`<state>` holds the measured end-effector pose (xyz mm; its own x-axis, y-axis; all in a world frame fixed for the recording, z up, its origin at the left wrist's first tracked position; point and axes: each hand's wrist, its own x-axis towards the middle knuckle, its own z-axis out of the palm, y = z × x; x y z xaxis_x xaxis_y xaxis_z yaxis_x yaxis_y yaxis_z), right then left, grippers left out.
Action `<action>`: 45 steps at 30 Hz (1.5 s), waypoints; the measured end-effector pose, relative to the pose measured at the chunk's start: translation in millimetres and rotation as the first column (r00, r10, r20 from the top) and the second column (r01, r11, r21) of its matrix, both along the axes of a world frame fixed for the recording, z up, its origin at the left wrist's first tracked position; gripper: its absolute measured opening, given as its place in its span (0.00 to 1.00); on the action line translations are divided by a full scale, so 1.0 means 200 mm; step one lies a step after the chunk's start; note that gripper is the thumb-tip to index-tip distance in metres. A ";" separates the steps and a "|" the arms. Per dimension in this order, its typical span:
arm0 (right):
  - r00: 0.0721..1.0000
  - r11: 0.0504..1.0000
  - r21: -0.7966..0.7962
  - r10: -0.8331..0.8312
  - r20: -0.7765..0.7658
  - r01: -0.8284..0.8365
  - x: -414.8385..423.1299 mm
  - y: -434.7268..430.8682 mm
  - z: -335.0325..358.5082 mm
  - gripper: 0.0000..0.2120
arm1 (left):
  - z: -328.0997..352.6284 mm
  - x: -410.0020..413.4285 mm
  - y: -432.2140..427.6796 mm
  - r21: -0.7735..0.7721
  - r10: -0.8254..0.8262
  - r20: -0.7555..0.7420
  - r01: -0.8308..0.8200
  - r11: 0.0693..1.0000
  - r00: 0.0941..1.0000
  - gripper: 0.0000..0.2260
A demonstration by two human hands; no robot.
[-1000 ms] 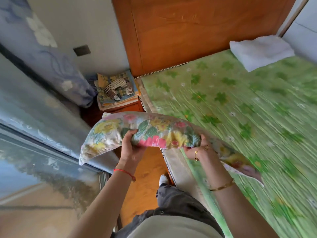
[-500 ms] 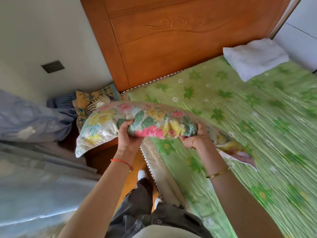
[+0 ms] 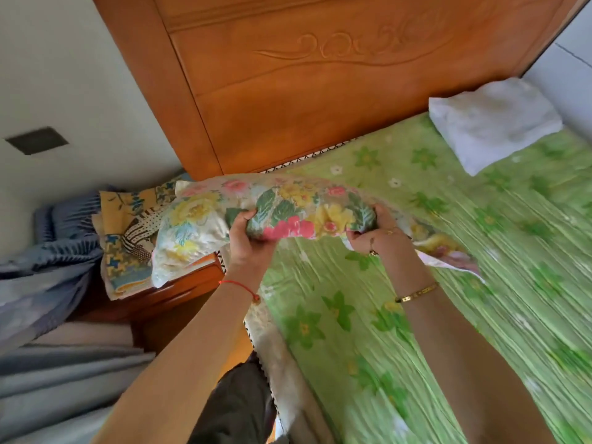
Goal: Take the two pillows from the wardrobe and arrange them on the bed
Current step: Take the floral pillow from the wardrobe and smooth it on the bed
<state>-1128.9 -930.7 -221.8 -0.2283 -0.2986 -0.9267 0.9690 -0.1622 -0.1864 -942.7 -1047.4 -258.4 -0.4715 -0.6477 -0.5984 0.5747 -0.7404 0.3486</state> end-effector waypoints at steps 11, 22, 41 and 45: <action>0.964 0.990 0.013 0.141 -0.226 -0.142 -0.83 -0.65 -0.30 0.09 | -0.38 -0.72 -0.48 0.066 0.046 -0.165 -0.036 0.997 0.985 0.12; 0.877 0.925 0.124 0.381 -0.294 -0.360 -1.22 -0.67 -1.05 0.09 | -1.10 -1.02 -0.33 0.404 0.084 -0.107 -0.033 0.914 0.991 0.27; 0.854 0.744 0.545 0.511 -0.093 -0.386 -0.92 -0.01 -1.58 0.15 | -1.24 -0.89 0.18 0.527 -0.553 0.376 0.319 0.787 0.744 0.08; 0.512 0.568 0.706 0.793 -0.331 -0.423 -0.95 -0.21 -1.47 0.18 | -1.18 -0.93 -0.06 0.294 -0.505 0.572 0.414 0.862 0.646 0.04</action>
<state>-1318.2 -972.3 -516.8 -0.6831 -0.1458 -0.7157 0.4254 0.7171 -0.5521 -1129.2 -1060.3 -494.7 -0.1889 -0.3480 -0.9183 -0.1582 -0.9121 0.3782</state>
